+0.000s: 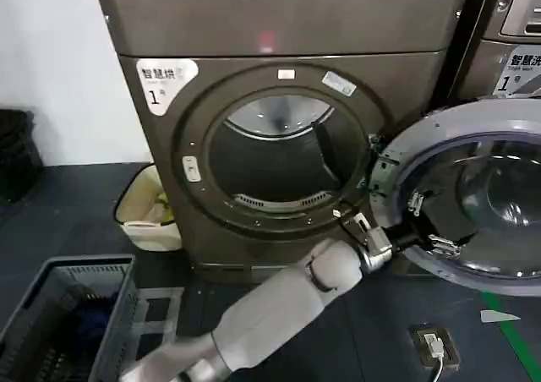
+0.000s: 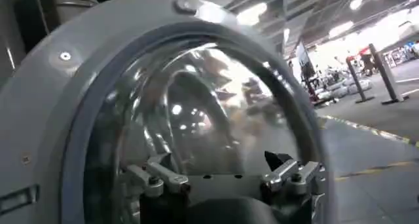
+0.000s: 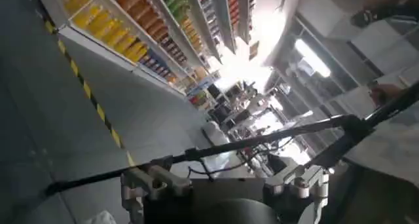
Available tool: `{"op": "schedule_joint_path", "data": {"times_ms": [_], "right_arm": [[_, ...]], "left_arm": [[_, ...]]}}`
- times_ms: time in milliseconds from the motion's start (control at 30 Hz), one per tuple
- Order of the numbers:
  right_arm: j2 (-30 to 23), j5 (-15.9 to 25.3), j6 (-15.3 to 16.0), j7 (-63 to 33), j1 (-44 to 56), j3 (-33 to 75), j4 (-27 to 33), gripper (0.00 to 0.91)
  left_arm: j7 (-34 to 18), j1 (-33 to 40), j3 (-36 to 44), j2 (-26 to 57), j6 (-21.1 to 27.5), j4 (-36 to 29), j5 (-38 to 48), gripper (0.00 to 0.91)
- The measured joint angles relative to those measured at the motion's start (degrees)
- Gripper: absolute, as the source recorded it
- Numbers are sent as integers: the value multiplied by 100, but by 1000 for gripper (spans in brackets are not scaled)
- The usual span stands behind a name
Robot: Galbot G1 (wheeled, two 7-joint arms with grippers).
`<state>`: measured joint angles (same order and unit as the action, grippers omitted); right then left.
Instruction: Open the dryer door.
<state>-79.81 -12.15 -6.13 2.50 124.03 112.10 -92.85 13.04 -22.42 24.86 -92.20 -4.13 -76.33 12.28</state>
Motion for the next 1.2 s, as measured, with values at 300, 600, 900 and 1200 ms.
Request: {"op": "schedule_joint_path", "data": {"times_ms": [300,600,900,1200], "right_arm": [[-28,-2,49,15,-41,-78,-82,907],[-25,-18,132,44,-36,-72,-77,907],[-20,-18,157,90,-35,-17,-46,907],[-62,11,418,243,-53,105,-121,907]], "left_arm": [[13,-1,-62,0,-12,37,-7,907],[34,-24,-69,0,-10,-59,8,907],[208,-229,144,4,265,-690,131,907],[339,-517,245,1640,567,-2140,388,907]]}}
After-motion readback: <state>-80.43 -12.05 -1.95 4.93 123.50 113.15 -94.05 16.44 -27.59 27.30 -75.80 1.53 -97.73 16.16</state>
